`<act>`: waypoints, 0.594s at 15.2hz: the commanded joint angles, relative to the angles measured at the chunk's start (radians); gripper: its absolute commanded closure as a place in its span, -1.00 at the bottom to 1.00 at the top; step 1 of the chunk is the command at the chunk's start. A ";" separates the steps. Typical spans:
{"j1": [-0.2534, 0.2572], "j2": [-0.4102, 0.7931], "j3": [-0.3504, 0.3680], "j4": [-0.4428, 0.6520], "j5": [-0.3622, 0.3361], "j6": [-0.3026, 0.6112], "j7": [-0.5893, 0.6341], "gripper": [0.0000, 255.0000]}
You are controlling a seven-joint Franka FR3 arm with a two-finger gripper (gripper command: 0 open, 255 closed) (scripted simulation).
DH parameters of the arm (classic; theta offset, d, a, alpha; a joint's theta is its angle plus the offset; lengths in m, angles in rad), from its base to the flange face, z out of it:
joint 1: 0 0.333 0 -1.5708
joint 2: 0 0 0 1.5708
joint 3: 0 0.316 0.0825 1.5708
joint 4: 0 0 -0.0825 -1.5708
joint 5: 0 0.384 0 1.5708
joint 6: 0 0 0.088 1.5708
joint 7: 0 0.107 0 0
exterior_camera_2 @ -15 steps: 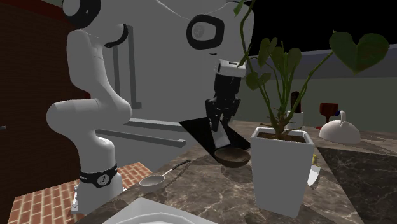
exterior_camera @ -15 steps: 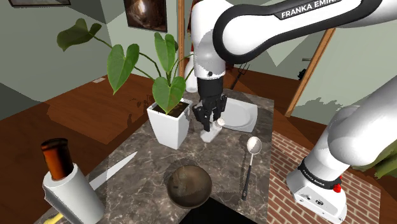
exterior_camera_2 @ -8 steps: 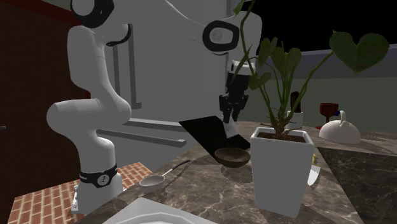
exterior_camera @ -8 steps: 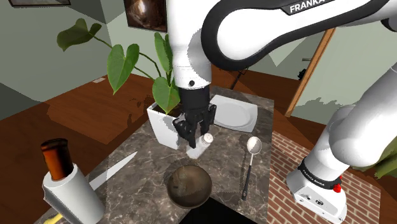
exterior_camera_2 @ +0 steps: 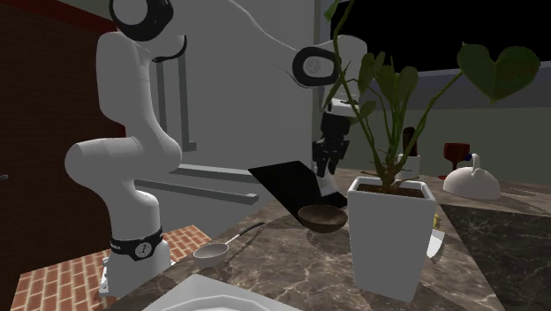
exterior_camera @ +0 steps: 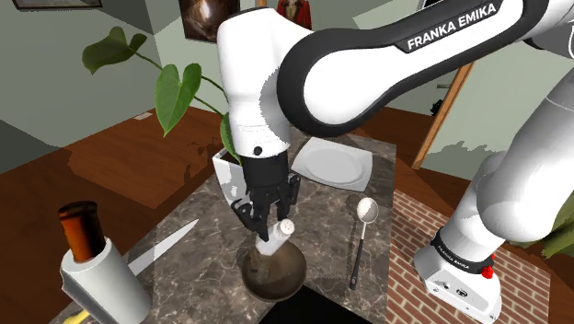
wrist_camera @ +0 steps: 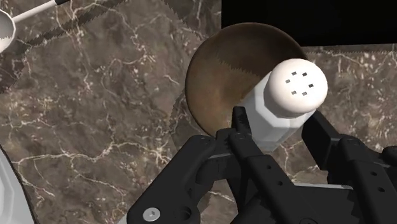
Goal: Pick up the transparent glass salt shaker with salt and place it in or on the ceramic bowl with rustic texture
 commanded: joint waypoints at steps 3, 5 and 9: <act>0.002 0.022 0.003 -0.036 -0.010 0.054 0.001 1.00; 0.004 0.034 0.005 -0.052 -0.016 0.081 0.002 1.00; 0.007 0.062 0.007 -0.083 -0.030 0.135 0.007 1.00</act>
